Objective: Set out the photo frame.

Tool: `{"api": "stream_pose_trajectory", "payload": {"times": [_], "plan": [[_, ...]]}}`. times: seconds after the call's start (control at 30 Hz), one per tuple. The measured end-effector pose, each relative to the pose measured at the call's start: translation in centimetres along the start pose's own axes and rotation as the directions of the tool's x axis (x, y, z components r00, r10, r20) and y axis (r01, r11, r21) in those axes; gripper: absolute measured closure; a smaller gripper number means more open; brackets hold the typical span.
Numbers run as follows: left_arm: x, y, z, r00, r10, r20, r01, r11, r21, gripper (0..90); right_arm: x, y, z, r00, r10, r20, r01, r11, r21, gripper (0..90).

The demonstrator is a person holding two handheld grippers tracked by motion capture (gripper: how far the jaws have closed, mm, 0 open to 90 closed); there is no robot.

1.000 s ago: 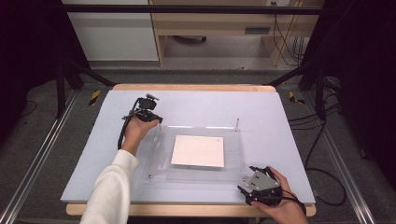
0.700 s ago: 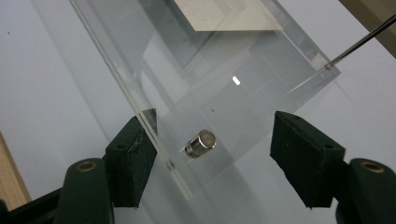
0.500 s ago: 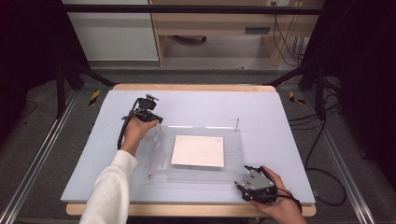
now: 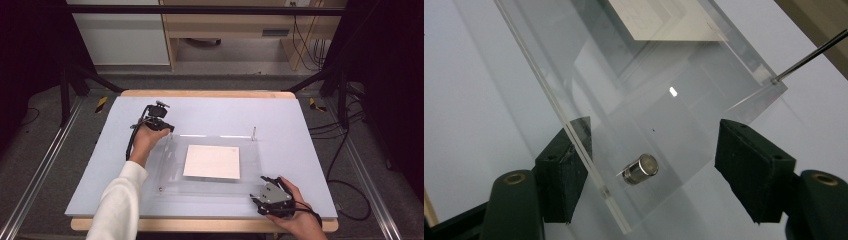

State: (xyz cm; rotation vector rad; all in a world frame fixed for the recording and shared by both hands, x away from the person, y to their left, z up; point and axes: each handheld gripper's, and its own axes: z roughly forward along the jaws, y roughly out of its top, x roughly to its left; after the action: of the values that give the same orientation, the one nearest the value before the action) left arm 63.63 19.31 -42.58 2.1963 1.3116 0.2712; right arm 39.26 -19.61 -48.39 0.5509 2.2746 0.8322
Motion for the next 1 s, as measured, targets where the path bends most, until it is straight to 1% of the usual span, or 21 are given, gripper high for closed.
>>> {"api": "stream_pose_trajectory", "payload": {"times": [0.07, 0.13, 0.2, 0.3, 0.33, 0.4, 0.63, 0.7, 0.73, 0.77, 0.8, 0.87, 0.9, 0.93, 1.0], "plan": [[0.0, 0.0, 0.0, 1.0, 0.0, 0.0, 0.0, 1.0, 0.0, 84.4, 0.0, 0.1, 0.1, 0.9997, -0.022, 0.006, 0.022, 1.0, 0.003, 30.5], [0.0, 0.0, 0.0, 1.0, 0.0, 0.001, 0.0, 1.0, -0.001, 84.4, 0.1, 0.1, 0.1, 0.9998, -0.021, 0.008, 0.021, 1.0, 0.001, 31.2], [0.1, 0.0, 0.0, 1.0, -0.004, 0.005, 0.004, 1.0, -0.004, 84.3, 0.1, 0.2, -0.1, 0.9994, -0.031, 0.018, 0.031, 0.999, -0.011, 33.1], [0.1, 0.0, 0.0, 1.0, -0.001, 0.002, 0.001, 1.0, -0.004, 84.3, 0.2, 0.4, -0.3, 0.9986, -0.048, 0.021, 0.049, 0.999, -0.024, 37.3], [0.0, 0.0, 0.0, 1.0, 0.0, 0.001, 0.0, 1.0, -0.004, 84.3, 0.3, 0.5, -0.3, 0.998, -0.059, 0.022, 0.059, 0.998, -0.023, 37.9], [0.0, -0.1, 0.0, 1.0, -0.001, -0.001, 0.001, 1.0, -0.009, 84.3, 0.3, 0.6, -0.3, 0.9976, -0.065, 0.025, 0.066, 0.998, -0.021, 39.0], [-0.1, -0.3, 0.0, 1.0, -0.004, -0.002, 0.004, 0.9997, -0.026, 83.9, 0.3, 0.7, -0.5, 0.9972, -0.066, 0.035, 0.067, 0.997, -0.029, 40.9], [0.1, -0.5, -0.1, 0.9999, -0.013, 0.008, 0.013, 0.9994, -0.033, 83.5, 0.4, 0.7, -0.5, 0.9971, -0.068, 0.036, 0.069, 0.997, -0.027, 41.1], [0.1, -0.5, -0.1, 0.9999, -0.011, 0.01, 0.012, 0.9993, -0.035, 83.2, 0.4, 0.7, -0.5, 0.997, -0.068, 0.038, 0.069, 0.997, -0.026, 41.3], [0.0, -0.7, -0.1, 0.9999, -0.012, -0.005, 0.012, 0.9987, -0.05, 81.9, 0.4, 0.7, -0.5, 0.9969, -0.068, 0.038, 0.069, 0.997, -0.027, 41.5], [0.0, -0.8, -0.2, 0.9997, -0.016, -0.017, 0.015, 0.9977, -0.067, 78.0, 0.4, 0.7, -0.6, 0.997, -0.068, 0.037, 0.069, 0.997, -0.027, 41.6], [0.0, -1.1, -0.4, 0.9995, -0.027, -0.014, 0.026, 0.9955, -0.091, 74.0, 0.4, 0.7, -0.6, 0.9973, -0.064, 0.037, 0.065, 0.997, -0.028, 41.8], [0.0, -1.3, -0.6, 0.9995, -0.02, -0.025, 0.018, 0.9952, -0.097, 71.2, 0.4, 0.7, -0.6, 0.9972, -0.066, 0.036, 0.067, 0.997, -0.028, 42.0], [-0.1, -1.5, -0.9, 0.9992, -0.006, -0.039, 0.001, 0.9936, -0.113, 66.5, 0.4, 0.7, -0.6, 0.997, -0.067, 0.038, 0.068, 0.997, -0.027, 42.2], [-0.2, -1.9, -1.6, 0.9992, 0.002, -0.039, -0.007, 0.9892, -0.146, 61.7, 0.4, 0.7, -0.7, 0.9973, -0.063, 0.038, 0.064, 0.997, -0.03, 42.4]]}}
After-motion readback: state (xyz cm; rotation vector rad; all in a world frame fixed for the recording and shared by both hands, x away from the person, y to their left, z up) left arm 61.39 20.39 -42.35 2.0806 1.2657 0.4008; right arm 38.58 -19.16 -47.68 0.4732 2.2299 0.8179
